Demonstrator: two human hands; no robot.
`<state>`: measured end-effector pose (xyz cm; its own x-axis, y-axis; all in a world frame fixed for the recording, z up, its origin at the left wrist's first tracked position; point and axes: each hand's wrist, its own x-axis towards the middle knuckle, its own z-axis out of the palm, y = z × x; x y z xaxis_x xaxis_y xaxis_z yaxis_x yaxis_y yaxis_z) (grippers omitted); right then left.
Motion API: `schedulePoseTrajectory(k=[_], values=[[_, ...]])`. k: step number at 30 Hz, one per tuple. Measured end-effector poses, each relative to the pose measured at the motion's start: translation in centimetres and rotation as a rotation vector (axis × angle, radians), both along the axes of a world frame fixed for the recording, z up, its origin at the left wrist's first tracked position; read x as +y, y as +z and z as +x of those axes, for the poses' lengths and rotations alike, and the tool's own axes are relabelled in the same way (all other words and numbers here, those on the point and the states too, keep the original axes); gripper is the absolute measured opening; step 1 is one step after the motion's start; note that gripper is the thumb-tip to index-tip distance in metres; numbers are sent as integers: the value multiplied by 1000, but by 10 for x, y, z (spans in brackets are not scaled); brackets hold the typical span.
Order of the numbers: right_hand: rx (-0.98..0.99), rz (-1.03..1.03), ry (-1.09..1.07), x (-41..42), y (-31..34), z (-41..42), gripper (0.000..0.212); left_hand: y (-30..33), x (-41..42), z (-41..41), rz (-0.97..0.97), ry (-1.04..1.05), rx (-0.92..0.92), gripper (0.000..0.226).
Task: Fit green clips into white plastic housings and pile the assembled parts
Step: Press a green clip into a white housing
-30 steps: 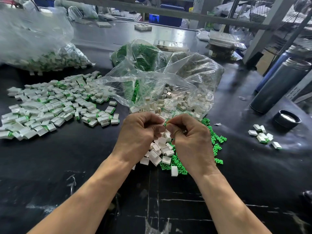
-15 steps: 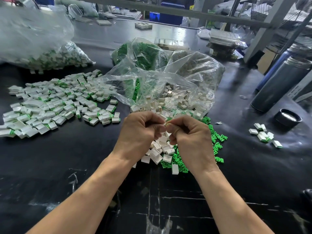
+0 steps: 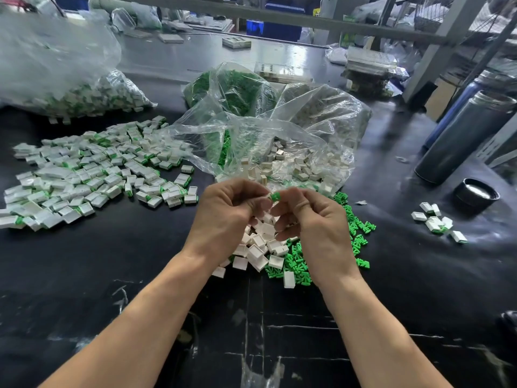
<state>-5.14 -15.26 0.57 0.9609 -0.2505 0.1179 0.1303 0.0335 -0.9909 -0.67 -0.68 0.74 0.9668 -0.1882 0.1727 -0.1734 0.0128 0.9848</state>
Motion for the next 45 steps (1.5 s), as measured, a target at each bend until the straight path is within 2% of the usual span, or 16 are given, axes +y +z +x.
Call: schedulePoseTrajectory(k=[4, 7, 13, 17, 22, 28, 37, 45], values=[[134, 88, 63, 2, 5, -1, 60, 1, -7, -4, 18, -59, -34, 14], [182, 38, 73, 6, 6, -2, 71, 1, -13, -9, -19, -131, -10, 11], [117, -35, 38, 12, 7, -1, 73, -4, -16, -12, -29, -173, -8, 5], [83, 19, 46, 14, 7, 2, 71, -5, -15, -12, -36, -162, -4, 10], [79, -177, -84, 12, -3, 10, 58, -6, -18, -13, -34, -158, 0, 5], [22, -240, -182, 18, -5, 13, 58, -5, -19, -13, -31, -128, -9, 6], [-8, -124, -104, 18, -9, 15, 61, -1, -17, -13, -20, -121, 6, 4], [3, -114, -123, 18, -11, 18, 60, -3, -18, -13, 19, -94, -35, 4]])
